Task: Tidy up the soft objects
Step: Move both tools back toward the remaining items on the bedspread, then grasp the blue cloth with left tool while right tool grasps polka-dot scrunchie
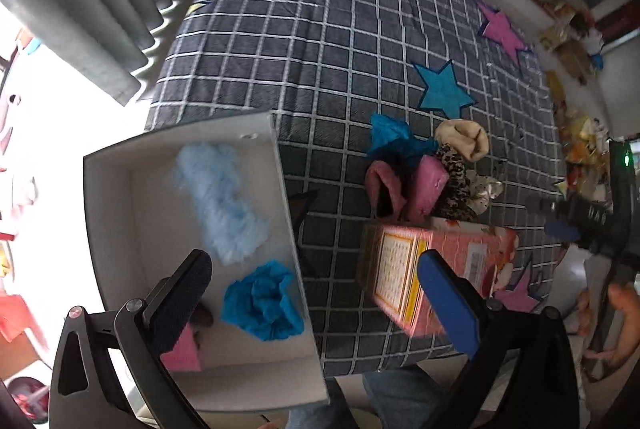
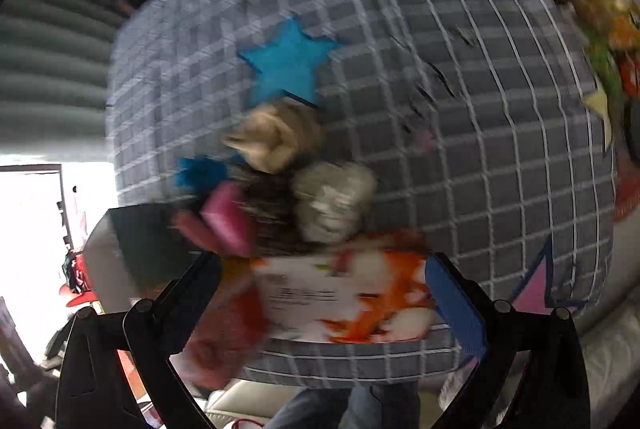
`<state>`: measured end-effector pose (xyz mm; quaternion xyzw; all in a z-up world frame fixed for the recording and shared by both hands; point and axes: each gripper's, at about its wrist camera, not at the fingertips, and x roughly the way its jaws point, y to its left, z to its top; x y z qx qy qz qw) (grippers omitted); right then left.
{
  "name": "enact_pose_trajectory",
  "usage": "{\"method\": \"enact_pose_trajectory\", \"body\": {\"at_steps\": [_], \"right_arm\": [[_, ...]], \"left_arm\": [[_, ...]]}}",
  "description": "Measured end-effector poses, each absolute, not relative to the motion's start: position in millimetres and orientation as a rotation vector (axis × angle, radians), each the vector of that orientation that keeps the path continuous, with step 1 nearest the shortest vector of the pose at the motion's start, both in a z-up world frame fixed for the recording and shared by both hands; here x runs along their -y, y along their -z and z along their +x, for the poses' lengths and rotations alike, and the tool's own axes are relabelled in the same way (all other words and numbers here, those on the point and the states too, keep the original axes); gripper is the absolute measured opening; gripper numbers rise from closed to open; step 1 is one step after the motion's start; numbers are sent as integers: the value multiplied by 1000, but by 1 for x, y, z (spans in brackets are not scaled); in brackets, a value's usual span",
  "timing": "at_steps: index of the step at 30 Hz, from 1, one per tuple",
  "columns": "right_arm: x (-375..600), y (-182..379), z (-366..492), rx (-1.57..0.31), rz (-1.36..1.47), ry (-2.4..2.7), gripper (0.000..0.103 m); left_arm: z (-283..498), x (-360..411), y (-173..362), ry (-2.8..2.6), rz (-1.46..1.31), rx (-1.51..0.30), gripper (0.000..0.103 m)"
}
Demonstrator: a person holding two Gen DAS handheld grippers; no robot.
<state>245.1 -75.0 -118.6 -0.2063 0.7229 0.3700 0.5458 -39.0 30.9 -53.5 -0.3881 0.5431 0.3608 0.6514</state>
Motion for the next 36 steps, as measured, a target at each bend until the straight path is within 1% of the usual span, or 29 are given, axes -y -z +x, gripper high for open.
{"method": "enact_pose_trajectory", "body": {"at_steps": [4, 8, 13, 18, 21, 25, 27, 29, 32, 36], "right_arm": [[83, 147, 253, -1768, -509, -849, 102], [81, 175, 261, -1817, -502, -827, 102], [73, 198, 265, -1834, -516, -812, 102], [64, 213, 270, -1847, -483, -818, 102], [50, 219, 260, -1822, -548, -863, 102], [35, 227, 241, -1726, -732, -895, 102], [33, 232, 235, -1666, -834, -894, 102], [36, 229, 239, -1602, -871, -899, 102], [50, 225, 260, -1518, -911, -857, 102], [69, 222, 318, -1518, -844, -747, 102]], "left_arm": [[-8, -50, 73, -802, -871, -1309, 103], [29, -77, 107, -773, -881, -1423, 103], [67, -100, 147, -755, -839, -1550, 103], [98, -103, 187, -726, -793, -1674, 103], [106, -102, 209, -718, -790, -1733, 103], [116, -99, 226, -724, -752, -1754, 103], [120, -97, 229, -767, -649, -1776, 103], [124, -99, 232, -808, -563, -1797, 103], [116, -117, 226, -893, -598, -1756, 103], [101, -143, 201, -985, -685, -1626, 103]]}}
